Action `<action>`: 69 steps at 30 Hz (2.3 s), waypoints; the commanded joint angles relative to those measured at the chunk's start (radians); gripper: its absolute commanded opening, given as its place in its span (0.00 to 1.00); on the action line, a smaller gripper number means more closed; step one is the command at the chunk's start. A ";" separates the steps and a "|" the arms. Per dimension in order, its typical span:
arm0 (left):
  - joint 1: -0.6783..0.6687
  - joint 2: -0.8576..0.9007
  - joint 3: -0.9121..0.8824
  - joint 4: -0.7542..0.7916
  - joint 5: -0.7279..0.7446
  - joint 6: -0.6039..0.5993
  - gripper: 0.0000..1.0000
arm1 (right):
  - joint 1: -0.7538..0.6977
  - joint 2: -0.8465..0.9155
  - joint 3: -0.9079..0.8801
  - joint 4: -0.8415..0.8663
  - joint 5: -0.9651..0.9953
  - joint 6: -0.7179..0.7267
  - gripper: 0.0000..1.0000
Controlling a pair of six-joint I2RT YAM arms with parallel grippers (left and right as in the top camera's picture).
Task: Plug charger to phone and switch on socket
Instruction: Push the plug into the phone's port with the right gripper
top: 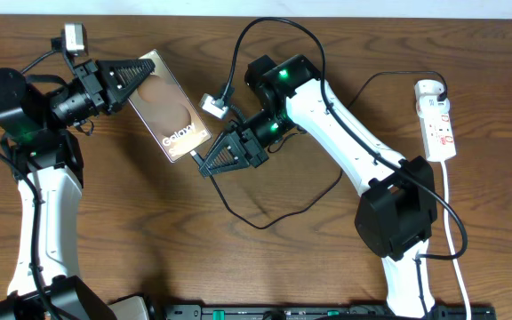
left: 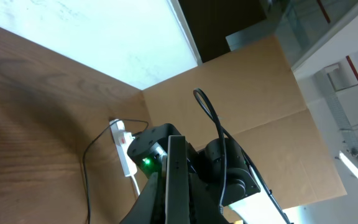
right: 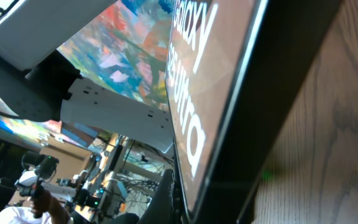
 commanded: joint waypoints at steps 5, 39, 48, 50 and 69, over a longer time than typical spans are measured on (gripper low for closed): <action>0.006 -0.003 0.011 0.009 0.056 0.006 0.08 | -0.001 -0.005 -0.005 0.003 -0.043 -0.016 0.01; 0.002 -0.003 0.011 0.020 0.045 0.010 0.07 | -0.020 -0.005 -0.005 0.015 -0.103 0.016 0.01; -0.013 -0.003 0.011 0.024 0.021 0.018 0.07 | -0.027 -0.005 -0.004 0.039 -0.102 0.036 0.01; -0.029 -0.003 0.011 0.040 0.004 0.018 0.07 | -0.027 -0.005 -0.004 0.055 -0.102 0.055 0.01; -0.083 -0.003 0.011 0.072 0.014 0.040 0.07 | -0.081 -0.005 -0.004 0.090 -0.102 0.083 0.01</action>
